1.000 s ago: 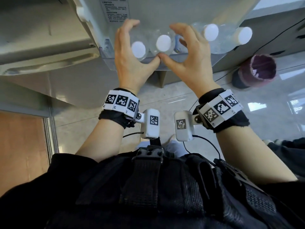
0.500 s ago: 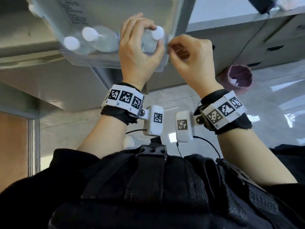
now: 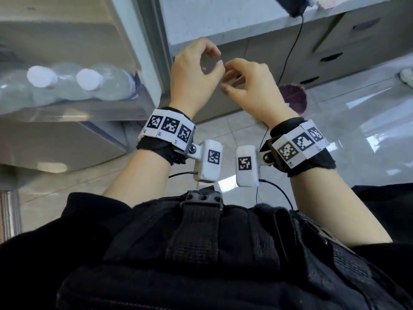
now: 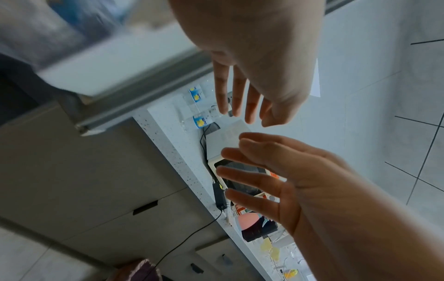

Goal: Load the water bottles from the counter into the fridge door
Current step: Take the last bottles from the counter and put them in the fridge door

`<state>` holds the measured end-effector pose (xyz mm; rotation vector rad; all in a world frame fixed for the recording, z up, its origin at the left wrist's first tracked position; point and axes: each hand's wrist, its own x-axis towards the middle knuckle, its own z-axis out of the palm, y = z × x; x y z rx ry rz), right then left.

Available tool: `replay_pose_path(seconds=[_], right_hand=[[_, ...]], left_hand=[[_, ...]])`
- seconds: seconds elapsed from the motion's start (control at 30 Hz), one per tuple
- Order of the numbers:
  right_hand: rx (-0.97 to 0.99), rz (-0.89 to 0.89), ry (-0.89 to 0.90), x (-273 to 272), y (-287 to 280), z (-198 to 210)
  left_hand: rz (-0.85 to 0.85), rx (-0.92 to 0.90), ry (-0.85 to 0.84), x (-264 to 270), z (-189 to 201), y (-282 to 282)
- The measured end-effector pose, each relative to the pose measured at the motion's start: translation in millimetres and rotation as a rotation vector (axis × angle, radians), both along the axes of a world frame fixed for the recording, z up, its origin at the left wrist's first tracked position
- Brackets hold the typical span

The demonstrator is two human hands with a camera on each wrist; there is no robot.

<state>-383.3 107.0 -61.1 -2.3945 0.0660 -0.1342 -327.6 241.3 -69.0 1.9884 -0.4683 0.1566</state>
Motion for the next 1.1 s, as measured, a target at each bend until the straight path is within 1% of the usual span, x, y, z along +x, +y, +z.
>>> replay_pose_path(seconds=[0.13, 0.2, 0.33, 0.47, 0.6, 0.8, 1.0, 1.1], right_hand=[[-0.003, -0.024, 0.047, 50.4, -46.1, -3.1], [0.006, -0.052, 0.08, 76.8, -70.8, -3.8], [0.022, -0.084, 0.086, 128.1, -117.0, -4.1], [0.053, -0.057, 0.119, 180.7, -159.6, -6.4], [0.078, -0.016, 0.115, 245.4, -198.2, -7.2], [0.069, 0.136, 0.133, 332.8, -238.2, -8.1], [0.072, 0.229, 0.144, 404.3, -241.4, -15.0], [0.056, 0.234, 0.157, 437.4, -239.8, -22.7]], left_hand=[[-0.01, 0.028, 0.078, 52.8, -5.0, -49.5], [0.003, 0.07, 0.115, 81.7, -5.0, -73.0], [0.049, 0.109, 0.163, 141.3, -7.4, -114.6], [0.143, 0.152, 0.223, 195.2, -12.4, -152.2], [0.307, 0.104, 0.258, 249.2, -17.9, -182.6], [0.582, 0.011, 0.305, 319.3, -21.2, -204.0], [0.756, 0.041, 0.318, 379.2, -30.1, -199.7], [0.776, 0.018, 0.319, 411.5, -39.0, -195.3]])
